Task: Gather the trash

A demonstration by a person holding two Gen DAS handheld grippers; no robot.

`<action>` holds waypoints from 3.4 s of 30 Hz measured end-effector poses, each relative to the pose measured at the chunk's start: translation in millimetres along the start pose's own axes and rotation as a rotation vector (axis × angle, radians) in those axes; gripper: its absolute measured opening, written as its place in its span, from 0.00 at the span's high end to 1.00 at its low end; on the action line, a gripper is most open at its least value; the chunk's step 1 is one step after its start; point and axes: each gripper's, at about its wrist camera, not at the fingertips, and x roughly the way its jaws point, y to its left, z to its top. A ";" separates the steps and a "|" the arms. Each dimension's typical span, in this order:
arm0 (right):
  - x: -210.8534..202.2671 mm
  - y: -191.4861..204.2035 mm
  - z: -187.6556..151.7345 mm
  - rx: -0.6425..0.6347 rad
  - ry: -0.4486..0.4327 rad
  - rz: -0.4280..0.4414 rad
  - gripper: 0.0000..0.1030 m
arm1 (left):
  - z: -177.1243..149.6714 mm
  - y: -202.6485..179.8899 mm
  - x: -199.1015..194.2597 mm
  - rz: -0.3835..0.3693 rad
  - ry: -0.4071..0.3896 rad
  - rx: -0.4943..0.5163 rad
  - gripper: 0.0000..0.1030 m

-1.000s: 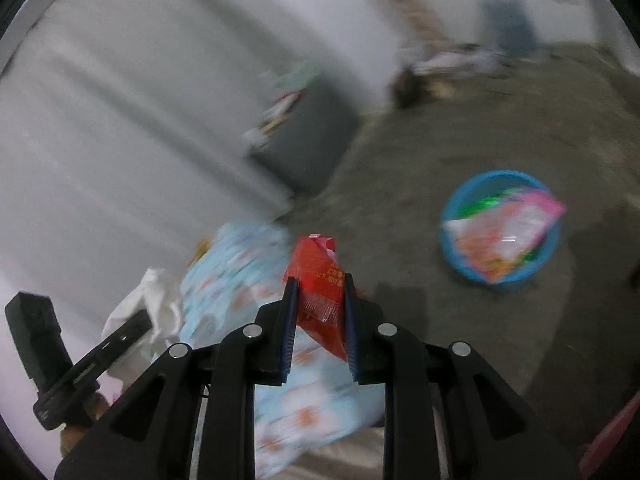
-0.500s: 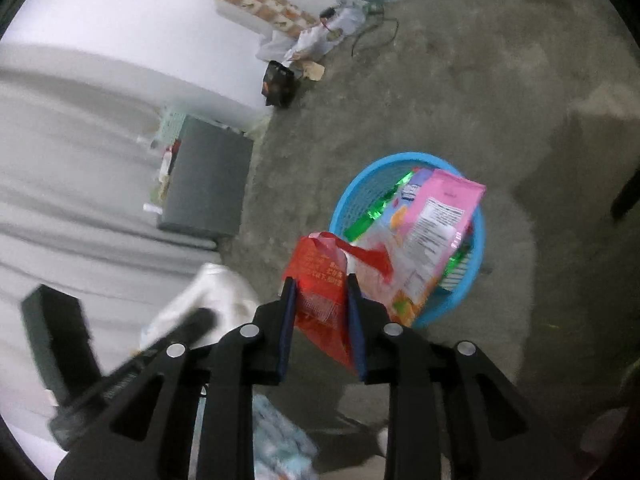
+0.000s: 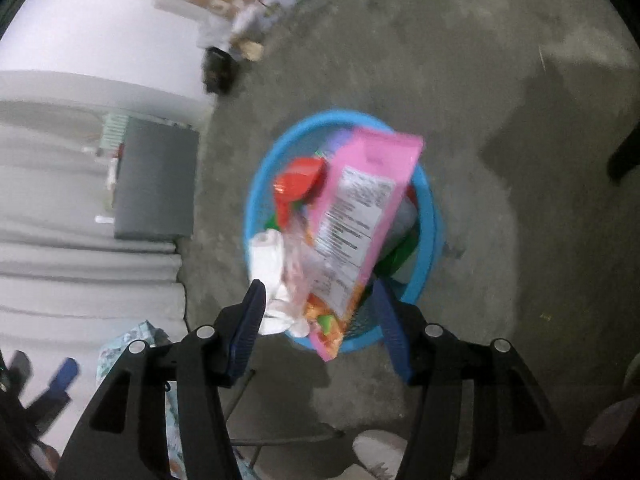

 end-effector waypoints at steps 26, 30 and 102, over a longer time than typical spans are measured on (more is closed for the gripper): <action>-229.1 286.3 -401.8 -1.303 -0.265 0.150 0.06 | -400.4 95.7 -365.1 0.674 -0.486 -0.693 0.08; -215.3 278.8 -435.9 -1.351 -0.161 0.082 0.06 | -433.6 104.9 -351.7 0.671 -0.436 -0.815 0.08; -213.2 203.3 -381.2 -1.233 -0.185 -0.229 0.06 | -420.1 62.0 -311.1 0.783 -0.287 -0.634 0.08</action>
